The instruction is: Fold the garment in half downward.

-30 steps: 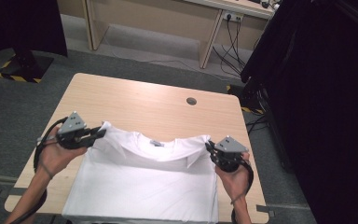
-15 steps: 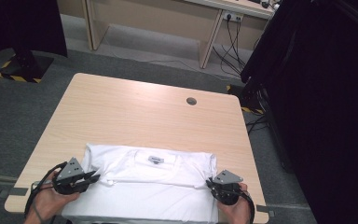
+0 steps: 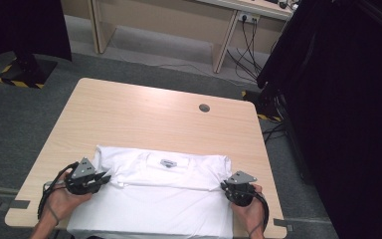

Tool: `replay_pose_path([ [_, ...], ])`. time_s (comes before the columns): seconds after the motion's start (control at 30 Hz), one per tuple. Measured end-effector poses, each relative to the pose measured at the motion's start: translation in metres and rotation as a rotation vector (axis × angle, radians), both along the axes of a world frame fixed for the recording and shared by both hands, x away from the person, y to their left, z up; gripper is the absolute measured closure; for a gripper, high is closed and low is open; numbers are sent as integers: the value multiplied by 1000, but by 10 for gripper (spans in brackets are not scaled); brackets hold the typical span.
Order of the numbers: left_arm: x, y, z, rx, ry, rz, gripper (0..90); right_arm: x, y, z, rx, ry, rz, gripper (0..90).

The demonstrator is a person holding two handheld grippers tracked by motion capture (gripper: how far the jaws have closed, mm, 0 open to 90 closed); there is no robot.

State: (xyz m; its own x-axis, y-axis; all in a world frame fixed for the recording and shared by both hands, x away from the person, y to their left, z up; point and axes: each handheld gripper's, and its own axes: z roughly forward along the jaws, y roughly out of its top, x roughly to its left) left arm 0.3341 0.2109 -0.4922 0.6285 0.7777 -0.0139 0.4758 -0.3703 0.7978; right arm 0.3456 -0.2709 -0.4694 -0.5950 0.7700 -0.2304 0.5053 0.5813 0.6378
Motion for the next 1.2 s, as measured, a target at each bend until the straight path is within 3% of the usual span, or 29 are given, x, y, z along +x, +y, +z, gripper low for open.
replay_pose_path([
  [0.1,8,-4,2,20,-1,0,788,9,-1,0,6,1,-12,823],
  [0.57,49,-9,3,10,0,22,784,51,-3,1,13,-8,-50,822],
  [0.9,75,-12,3,12,-15,45,783,69,0,2,1,-24,-75,822],
  [1.03,78,-12,4,18,-13,44,783,76,2,2,3,-25,-82,823],
  [1.2,76,-10,11,-20,3,45,786,74,1,5,22,-42,-82,825],
])
